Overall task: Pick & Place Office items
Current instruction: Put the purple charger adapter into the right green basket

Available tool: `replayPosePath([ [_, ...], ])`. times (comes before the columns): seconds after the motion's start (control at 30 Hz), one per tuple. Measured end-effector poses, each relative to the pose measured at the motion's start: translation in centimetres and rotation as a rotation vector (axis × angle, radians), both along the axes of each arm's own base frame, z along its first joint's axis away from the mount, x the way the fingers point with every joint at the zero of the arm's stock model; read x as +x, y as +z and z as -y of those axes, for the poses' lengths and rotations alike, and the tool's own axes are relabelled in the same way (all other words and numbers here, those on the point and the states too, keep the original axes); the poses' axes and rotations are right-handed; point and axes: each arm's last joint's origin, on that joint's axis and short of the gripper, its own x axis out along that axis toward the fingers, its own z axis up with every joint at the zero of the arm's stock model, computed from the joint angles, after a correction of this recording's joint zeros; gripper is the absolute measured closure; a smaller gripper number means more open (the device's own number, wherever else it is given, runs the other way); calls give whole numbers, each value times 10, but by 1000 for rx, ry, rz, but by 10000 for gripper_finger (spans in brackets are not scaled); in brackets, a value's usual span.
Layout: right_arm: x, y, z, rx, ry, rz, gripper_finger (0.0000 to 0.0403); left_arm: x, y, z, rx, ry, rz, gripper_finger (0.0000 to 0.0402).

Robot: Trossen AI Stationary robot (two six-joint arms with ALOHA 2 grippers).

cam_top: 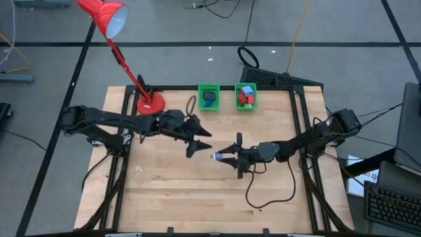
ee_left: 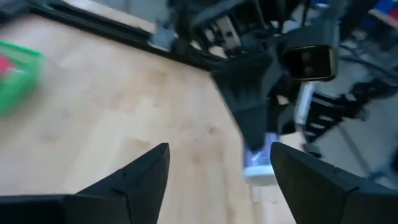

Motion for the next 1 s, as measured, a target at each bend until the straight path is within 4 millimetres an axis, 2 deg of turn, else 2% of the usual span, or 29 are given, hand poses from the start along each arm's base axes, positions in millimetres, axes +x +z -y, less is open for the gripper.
replayPosePath([
  [0.17, -6, 10, 2, 66, -5, 8, 277, -19, 20, 3, 125, 45, 29, 111],
  [0.3, -16, 23, 6, 168, -17, -12, 277, -37, 23, 11, 194, 52, 48, 114],
  [0.47, -35, 32, 24, 301, -73, -23, 277, -65, -1, 17, 224, 144, 86, 124],
  [0.6, -56, 26, 47, 417, -150, 21, 277, -93, -30, 18, 172, 192, 156, 127],
  [0.83, -84, 0, 94, 602, -354, 92, 277, -130, -57, 18, 130, 199, 289, 113],
  [1.0, -95, -18, 118, 693, -494, 85, 277, -143, -67, 15, 139, 233, 307, 107],
])
